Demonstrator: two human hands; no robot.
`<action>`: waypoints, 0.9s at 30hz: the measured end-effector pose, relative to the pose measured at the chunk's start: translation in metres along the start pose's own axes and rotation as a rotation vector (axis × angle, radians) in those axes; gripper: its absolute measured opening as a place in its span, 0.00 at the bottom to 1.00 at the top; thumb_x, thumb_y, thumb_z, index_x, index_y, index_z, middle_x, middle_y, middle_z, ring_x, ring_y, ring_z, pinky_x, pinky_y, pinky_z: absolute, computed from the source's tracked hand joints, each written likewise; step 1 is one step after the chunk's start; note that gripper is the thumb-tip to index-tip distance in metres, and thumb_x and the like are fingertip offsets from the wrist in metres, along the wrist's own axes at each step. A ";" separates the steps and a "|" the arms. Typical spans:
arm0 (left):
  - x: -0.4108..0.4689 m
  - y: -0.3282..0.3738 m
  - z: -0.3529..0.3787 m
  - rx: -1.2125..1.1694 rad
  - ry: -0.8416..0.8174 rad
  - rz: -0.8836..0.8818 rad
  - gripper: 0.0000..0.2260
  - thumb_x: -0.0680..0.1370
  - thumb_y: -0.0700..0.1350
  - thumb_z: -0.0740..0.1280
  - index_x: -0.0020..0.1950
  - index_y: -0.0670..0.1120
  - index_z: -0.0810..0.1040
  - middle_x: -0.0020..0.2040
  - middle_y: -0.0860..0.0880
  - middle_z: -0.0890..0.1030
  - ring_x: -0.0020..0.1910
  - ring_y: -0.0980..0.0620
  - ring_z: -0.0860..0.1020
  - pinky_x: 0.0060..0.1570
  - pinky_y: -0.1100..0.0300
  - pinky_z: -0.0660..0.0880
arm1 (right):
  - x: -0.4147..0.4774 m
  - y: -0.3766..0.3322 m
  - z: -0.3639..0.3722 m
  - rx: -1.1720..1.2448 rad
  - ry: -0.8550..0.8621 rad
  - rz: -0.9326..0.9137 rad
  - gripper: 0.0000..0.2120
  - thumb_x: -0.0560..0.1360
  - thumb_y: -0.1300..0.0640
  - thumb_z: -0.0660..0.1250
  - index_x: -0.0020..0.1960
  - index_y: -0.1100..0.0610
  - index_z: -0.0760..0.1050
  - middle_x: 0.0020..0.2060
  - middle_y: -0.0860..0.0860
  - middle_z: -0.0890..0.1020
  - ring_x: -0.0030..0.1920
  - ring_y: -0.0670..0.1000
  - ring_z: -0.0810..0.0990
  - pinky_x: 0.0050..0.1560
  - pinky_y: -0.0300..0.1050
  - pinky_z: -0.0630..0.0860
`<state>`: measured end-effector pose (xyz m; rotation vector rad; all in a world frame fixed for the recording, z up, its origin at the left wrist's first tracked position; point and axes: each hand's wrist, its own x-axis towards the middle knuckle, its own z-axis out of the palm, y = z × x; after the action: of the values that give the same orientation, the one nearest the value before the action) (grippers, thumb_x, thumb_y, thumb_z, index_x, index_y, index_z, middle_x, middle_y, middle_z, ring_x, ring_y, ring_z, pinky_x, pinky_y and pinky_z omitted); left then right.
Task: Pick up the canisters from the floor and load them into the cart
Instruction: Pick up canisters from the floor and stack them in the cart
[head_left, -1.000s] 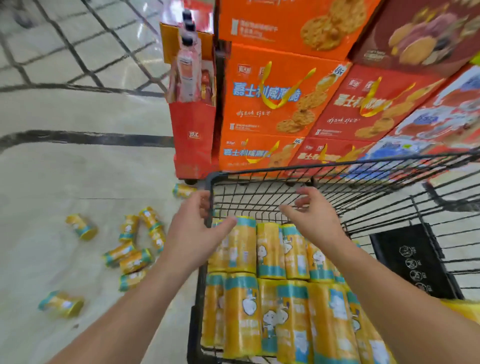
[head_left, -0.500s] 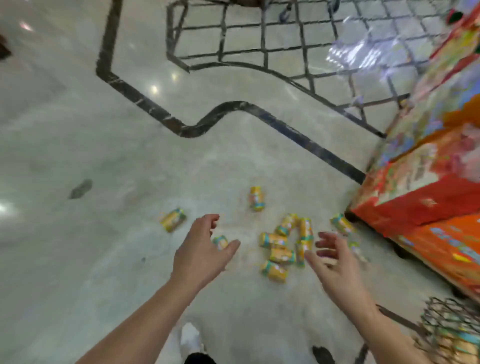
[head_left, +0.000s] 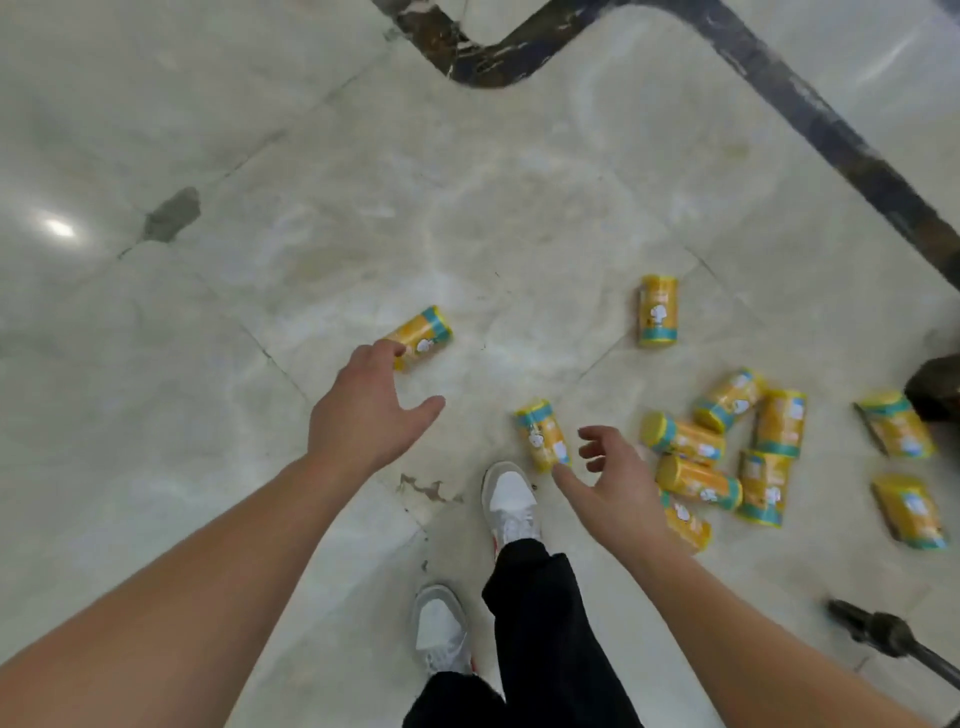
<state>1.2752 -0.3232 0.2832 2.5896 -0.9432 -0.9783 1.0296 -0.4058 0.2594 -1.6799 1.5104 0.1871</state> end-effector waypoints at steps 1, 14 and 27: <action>0.024 -0.010 0.017 0.034 -0.004 -0.003 0.30 0.71 0.60 0.70 0.69 0.50 0.66 0.63 0.50 0.72 0.61 0.48 0.74 0.53 0.49 0.76 | 0.024 0.009 0.017 -0.022 -0.019 0.020 0.24 0.71 0.47 0.72 0.65 0.49 0.71 0.54 0.46 0.78 0.53 0.48 0.77 0.52 0.50 0.77; 0.247 -0.098 0.208 0.403 -0.023 0.030 0.42 0.67 0.51 0.75 0.75 0.48 0.57 0.68 0.40 0.67 0.64 0.36 0.69 0.57 0.39 0.71 | 0.199 0.144 0.181 -0.310 -0.091 0.165 0.43 0.71 0.45 0.70 0.78 0.53 0.51 0.66 0.55 0.69 0.62 0.60 0.72 0.51 0.55 0.74; 0.181 -0.021 0.160 0.117 0.016 0.048 0.34 0.66 0.51 0.74 0.69 0.54 0.63 0.60 0.48 0.75 0.56 0.43 0.75 0.47 0.48 0.74 | 0.150 0.093 0.097 0.013 0.074 0.186 0.37 0.68 0.47 0.73 0.72 0.49 0.60 0.59 0.49 0.73 0.56 0.53 0.76 0.49 0.51 0.76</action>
<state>1.2844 -0.4186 0.0602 2.6517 -1.0837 -0.9146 1.0271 -0.4457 0.0622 -1.5503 1.7204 0.2149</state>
